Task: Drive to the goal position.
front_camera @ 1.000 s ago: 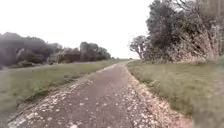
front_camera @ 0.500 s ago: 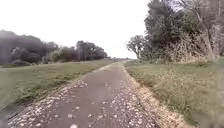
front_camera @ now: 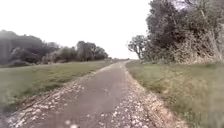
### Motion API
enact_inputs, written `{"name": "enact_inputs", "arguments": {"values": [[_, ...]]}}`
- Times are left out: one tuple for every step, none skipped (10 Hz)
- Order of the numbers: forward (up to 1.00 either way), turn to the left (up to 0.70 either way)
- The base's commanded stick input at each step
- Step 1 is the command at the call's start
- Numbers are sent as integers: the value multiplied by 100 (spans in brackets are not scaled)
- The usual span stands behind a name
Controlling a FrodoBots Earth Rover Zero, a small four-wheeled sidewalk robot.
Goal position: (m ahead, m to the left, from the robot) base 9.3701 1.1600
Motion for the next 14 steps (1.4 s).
{"name": "enact_inputs", "arguments": {"values": [[70,-1],[70,-2],[70,-30],[70,-22],[70,0],[70,0],[70,0],[70,0],[70,0],[70,0],[70,0],[70,0],[70,0],[70,7]]}}
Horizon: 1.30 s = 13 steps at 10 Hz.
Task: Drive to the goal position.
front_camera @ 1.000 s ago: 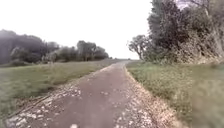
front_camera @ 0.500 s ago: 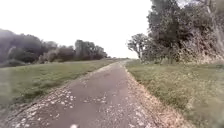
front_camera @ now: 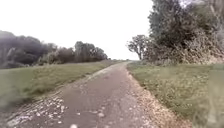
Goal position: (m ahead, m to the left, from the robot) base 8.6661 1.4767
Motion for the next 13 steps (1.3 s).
{"name": "enact_inputs", "arguments": {"values": [[70,9],[70,24],[70,25],[70,22],[70,10],[70,0],[70,0],[70,0],[70,0],[70,0],[70,0],[70,0],[70,0]]}}
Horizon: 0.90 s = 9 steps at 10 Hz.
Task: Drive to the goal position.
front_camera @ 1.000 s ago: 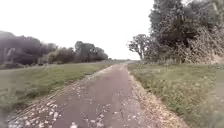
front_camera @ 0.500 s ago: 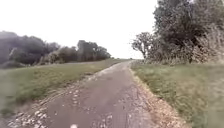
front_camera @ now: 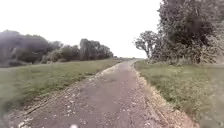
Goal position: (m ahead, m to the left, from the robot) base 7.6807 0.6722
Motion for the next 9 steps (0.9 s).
{"name": "enact_inputs", "arguments": {"values": [[70,0],[70,0],[70,-1],[70,-3],[70,-35],[70,-35],[70,-35],[70,-35],[70,-9]]}}
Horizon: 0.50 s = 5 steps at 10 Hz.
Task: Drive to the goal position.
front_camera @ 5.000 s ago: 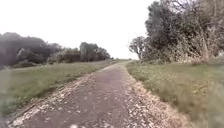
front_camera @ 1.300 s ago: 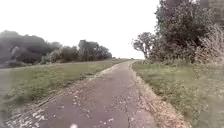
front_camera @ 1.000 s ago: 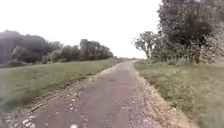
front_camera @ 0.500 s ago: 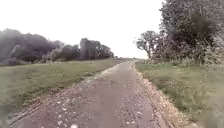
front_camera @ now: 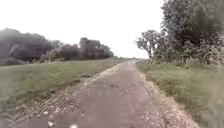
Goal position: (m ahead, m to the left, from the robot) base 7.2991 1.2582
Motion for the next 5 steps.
{"name": "enact_inputs", "arguments": {"values": [[70,-5],[70,0],[70,0],[70,0],[70,0]]}}
